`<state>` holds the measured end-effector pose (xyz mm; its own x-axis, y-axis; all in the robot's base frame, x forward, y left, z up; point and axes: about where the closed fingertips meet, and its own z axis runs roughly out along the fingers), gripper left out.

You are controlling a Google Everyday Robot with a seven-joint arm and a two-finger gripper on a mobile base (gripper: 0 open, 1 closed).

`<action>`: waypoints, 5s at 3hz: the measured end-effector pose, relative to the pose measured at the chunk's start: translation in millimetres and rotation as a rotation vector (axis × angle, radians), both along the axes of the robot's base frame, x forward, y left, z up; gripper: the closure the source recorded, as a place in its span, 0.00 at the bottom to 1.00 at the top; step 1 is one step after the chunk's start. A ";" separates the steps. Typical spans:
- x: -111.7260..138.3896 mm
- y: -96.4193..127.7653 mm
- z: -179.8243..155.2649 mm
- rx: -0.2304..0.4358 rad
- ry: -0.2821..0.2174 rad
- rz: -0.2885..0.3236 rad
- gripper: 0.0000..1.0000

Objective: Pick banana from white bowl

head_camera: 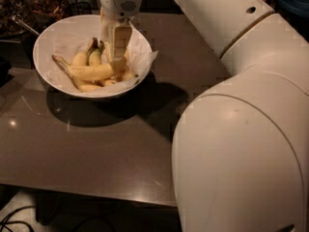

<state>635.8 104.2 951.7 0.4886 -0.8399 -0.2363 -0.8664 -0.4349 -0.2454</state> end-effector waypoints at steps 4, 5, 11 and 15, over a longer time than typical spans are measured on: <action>4.5 9.0 -3.8 -0.064 -0.037 0.023 0.02; 6.5 10.0 -10.2 -0.073 -0.026 0.020 0.19; 17.9 6.2 -55.1 -0.101 0.063 -0.019 0.40; 23.4 8.0 -77.4 -0.121 0.103 -0.026 0.81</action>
Offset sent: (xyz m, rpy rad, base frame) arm -0.0116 -0.0117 0.0048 -0.1009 -0.0003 0.0260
